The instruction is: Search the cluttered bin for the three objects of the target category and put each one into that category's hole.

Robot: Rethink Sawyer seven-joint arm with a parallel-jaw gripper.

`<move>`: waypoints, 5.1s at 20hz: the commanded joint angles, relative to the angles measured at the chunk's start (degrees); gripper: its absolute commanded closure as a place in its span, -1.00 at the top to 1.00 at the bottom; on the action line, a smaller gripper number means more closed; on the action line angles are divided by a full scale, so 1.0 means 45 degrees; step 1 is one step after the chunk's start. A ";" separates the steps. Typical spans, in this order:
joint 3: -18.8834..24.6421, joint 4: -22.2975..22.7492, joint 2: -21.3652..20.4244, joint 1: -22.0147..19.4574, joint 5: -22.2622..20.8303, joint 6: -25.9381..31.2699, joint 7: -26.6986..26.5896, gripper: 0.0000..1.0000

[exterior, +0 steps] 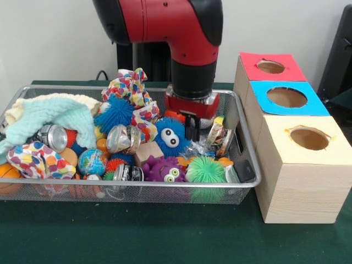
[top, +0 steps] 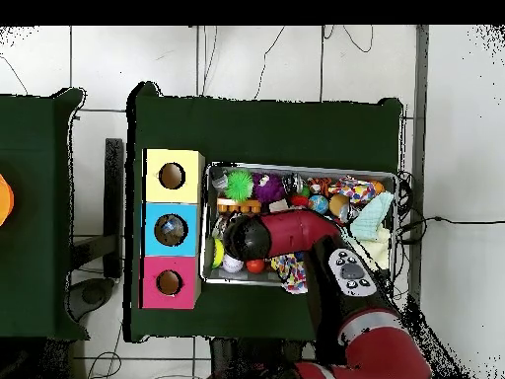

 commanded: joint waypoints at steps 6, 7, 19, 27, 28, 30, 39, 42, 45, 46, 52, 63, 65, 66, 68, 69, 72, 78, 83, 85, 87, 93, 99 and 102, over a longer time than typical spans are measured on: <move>0.0710 0.1198 -0.1888 -0.0267 0.0514 0.0760 -0.0367 -1.00; 0.0671 0.1207 -0.1816 -0.0223 0.0468 0.0644 -0.0308 -1.00; 0.0174 0.0829 -0.1257 0.0009 0.0136 -0.0024 0.0195 -1.00; -0.0525 0.0356 -0.0933 0.0483 0.0724 -0.0107 0.1418 1.00; -0.0744 0.0271 -0.0956 0.0636 0.0774 -0.0079 0.1641 1.00; -0.1082 0.0181 -0.1003 0.0858 0.0924 -0.0015 0.2000 1.00; -0.2250 -0.0193 -0.0498 0.1563 0.2057 -0.0481 0.2882 1.00; -0.2611 -0.0218 -0.0393 0.1744 0.2551 -0.0491 0.2951 1.00; -0.3204 -0.0484 -0.0097 0.1962 0.3180 -0.0413 0.3399 1.00; -0.3322 -0.0531 -0.0047 0.2001 0.3325 -0.0390 0.3402 1.00; -0.4009 -0.1113 0.0767 0.2269 0.4347 -0.0865 0.3493 1.00; -0.4282 -0.1718 0.1928 0.2616 0.5925 -0.2035 0.3041 1.00; -0.4256 -0.1606 0.1857 0.2709 0.6147 -0.2088 0.2936 1.00; -0.4283 -0.1577 0.1848 0.2771 0.6263 -0.2116 0.2868 1.00; -0.4307 -0.1499 0.1829 0.2868 0.6454 -0.2123 0.2772 1.00; -0.4293 -0.1446 0.1842 0.2879 0.6520 -0.2147 0.2698 1.00; -0.4266 -0.1270 0.1882 0.2834 0.6643 -0.2284 0.2449 1.00; -0.3991 -0.1031 0.1821 0.2627 0.6741 -0.2304 0.2103 -1.00; -0.4028 -0.0944 0.1734 0.2625 0.6810 -0.2068 0.1974 -1.00; -0.4078 -0.0936 0.1708 0.2639 0.6825 -0.1975 0.1925 -1.00; -0.4146 -0.0988 0.1720 0.2677 0.6847 -0.1978 0.1925 -1.00; -0.4371 0.0153 -0.0699 0.2737 0.6725 -0.0232 0.1436 -1.00; -0.4489 0.0826 -0.2587 0.2661 0.6632 0.1829 0.0839 -1.00; -0.4453 0.0881 -0.2995 0.2568 0.6565 0.2414 0.0658 -1.00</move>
